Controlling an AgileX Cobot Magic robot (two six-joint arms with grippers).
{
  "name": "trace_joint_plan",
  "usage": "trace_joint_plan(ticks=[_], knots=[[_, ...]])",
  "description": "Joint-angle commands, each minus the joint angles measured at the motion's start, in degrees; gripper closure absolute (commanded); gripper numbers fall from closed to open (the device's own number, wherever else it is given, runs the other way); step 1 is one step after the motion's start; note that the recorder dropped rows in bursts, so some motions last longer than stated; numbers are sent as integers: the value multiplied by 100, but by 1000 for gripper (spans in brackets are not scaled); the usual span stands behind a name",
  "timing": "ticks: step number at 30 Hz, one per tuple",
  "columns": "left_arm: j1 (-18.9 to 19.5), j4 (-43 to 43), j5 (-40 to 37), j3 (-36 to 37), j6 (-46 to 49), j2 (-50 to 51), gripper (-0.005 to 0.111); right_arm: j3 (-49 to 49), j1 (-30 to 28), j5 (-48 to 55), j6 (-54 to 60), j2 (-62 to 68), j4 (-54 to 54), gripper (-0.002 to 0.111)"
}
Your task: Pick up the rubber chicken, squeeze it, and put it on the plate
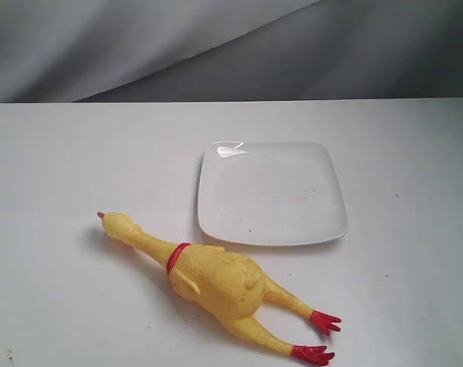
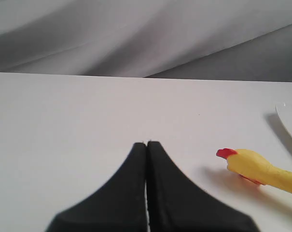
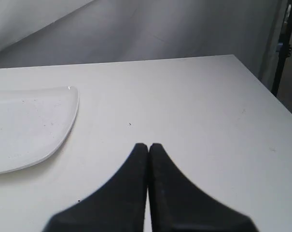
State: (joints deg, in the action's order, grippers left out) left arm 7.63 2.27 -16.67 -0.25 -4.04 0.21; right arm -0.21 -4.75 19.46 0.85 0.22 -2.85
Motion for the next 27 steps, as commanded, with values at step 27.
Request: trace_joint_plan(ticks=[27], knots=[[9, -46, 29, 25, -24, -21, 107, 21, -44, -5001, 35, -22, -94, 108]])
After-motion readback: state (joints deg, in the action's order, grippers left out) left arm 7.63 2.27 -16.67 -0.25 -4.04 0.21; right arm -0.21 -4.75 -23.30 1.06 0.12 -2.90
